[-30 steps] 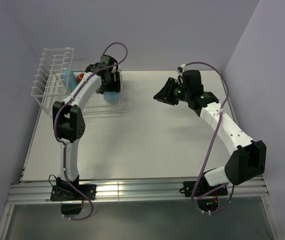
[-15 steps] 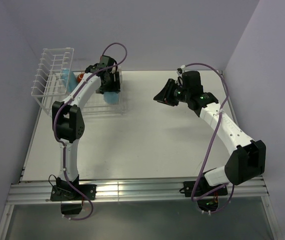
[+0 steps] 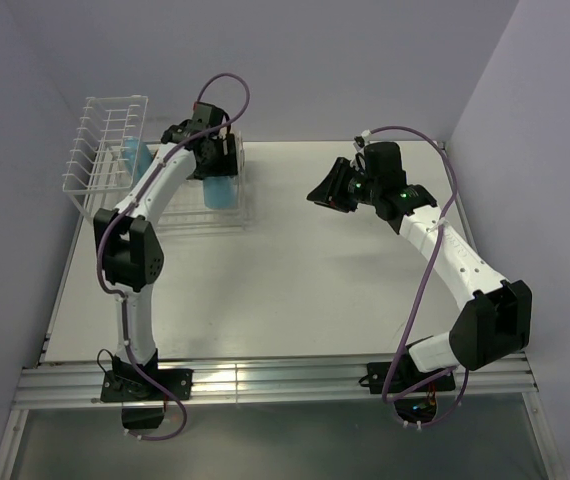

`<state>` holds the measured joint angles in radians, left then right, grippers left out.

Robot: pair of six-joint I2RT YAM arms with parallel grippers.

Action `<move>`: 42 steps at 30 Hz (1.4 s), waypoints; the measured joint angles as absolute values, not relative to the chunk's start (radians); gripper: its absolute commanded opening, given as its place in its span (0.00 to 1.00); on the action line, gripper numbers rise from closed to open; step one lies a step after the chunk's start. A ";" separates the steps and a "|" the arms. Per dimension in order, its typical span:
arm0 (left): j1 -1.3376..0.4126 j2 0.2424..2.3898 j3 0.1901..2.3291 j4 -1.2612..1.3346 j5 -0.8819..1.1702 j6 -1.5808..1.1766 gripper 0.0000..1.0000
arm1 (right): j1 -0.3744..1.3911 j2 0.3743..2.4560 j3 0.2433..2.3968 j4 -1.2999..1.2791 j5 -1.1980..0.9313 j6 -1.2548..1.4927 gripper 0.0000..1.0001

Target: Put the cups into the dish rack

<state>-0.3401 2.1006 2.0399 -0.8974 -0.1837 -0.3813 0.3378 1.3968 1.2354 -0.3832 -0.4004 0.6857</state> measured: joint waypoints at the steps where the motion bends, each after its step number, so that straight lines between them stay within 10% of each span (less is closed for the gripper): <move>1: -0.340 2.090 2.043 -0.896 -0.185 -0.381 0.85 | 0.338 1.397 1.235 -0.383 -0.400 0.686 0.38; 24: -0.340 1.988 2.052 -0.879 -0.196 -0.381 0.85 | 0.338 1.397 1.215 -0.381 -0.395 0.673 0.39; 29: -0.344 1.850 2.060 -0.883 -0.176 -0.380 0.99 | 0.338 1.389 1.204 -0.372 -0.381 0.659 0.40; 32: -0.355 1.668 1.967 -0.832 -0.150 -0.382 0.99 | 0.338 1.362 1.177 -0.369 -0.369 0.652 0.48; 39: -0.386 1.102 1.545 -0.657 -0.023 -0.382 0.99 | 0.338 1.161 1.109 -0.359 -0.279 0.599 1.00; 42: -0.386 0.966 1.421 -0.603 0.020 -0.381 0.99 | 0.338 1.038 1.089 -0.355 -0.237 0.569 1.00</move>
